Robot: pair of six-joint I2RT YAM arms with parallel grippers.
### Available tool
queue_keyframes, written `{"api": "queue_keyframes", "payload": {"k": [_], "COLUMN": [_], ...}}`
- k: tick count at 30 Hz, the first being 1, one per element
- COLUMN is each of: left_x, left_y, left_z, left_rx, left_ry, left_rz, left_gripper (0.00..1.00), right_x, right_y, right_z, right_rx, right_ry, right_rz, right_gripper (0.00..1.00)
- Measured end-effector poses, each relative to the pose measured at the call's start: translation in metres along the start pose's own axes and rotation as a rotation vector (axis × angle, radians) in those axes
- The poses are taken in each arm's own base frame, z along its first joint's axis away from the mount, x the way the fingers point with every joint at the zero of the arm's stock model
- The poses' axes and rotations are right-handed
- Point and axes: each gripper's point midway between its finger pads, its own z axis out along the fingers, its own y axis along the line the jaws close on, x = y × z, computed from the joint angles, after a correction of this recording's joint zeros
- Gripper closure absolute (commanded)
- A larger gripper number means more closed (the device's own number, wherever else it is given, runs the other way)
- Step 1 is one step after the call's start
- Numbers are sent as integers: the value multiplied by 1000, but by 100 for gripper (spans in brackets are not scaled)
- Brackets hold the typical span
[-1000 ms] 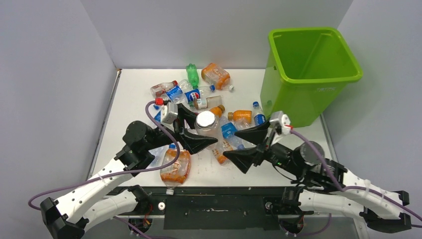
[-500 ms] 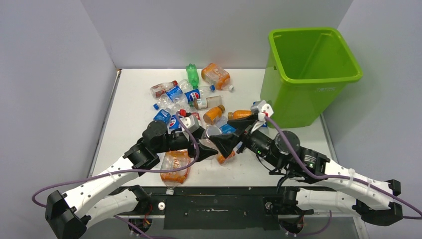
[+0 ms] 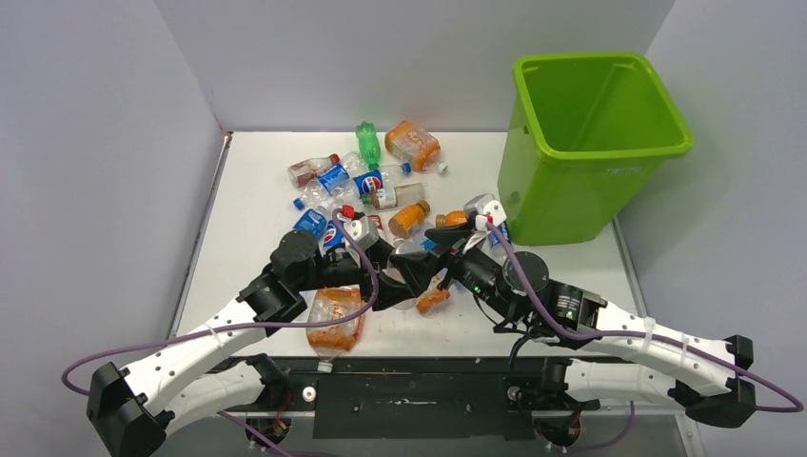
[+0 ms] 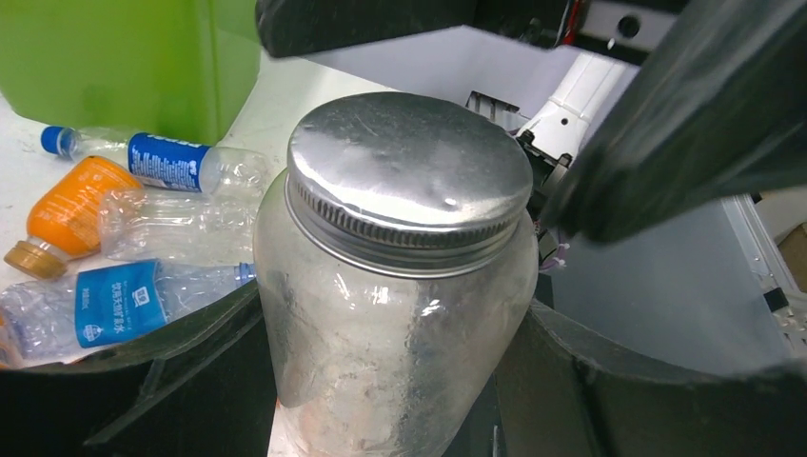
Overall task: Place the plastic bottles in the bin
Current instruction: Pick up the plastic bottle at the center of the board.
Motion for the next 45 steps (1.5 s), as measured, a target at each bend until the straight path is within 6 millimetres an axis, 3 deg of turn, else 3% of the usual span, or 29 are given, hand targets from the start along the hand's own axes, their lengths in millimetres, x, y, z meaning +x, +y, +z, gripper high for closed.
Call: {"api": "queue_keyframes", "payload": {"k": [4,8,16,18,19,21,22,27,33,37,42,45], "left_x": [0,-2,0,1,1,1,1,3,-8,-28,-50,-56], "left_y": [-1,-3,-5,-4,-4,-4,-4,-4,-6,-8,-1,7], "left_z": [1,1,1,1,1,1,1,-1,-14,-28,-46,-52], "left_rx": [7,13,16,15,16,16,17,9,-17,-65,-155,-213], "left_ry": [0,-5,-3,-1,-2,-5,-7,-21,-119,-232,-363,-404], "left_rz": [-18,-23,-51,-58,-58,-59,-59,-56,10,74,129,131], "left_gripper": [100,100,100,99,97,87,76,1,4,4,4,4], "right_x": [16,26,25,27,27,27,27,29,27,-19,-157,-215], "right_y": [-4,-8,-5,-5,-5,-6,-6,-5,-14,-21,-28,-49], "right_z": [7,11,11,11,11,11,11,12,8,-2,-32,-58], "right_rx": [24,43,36,35,35,36,36,35,84,152,297,457], "right_ry": [31,52,44,47,47,48,48,53,77,34,-221,-360], "right_rz": [-4,-9,-4,-4,-4,-4,-3,-1,-29,-95,-136,-171], "right_gripper": [13,26,68,89,94,95,95,95,95,95,95,95]}}
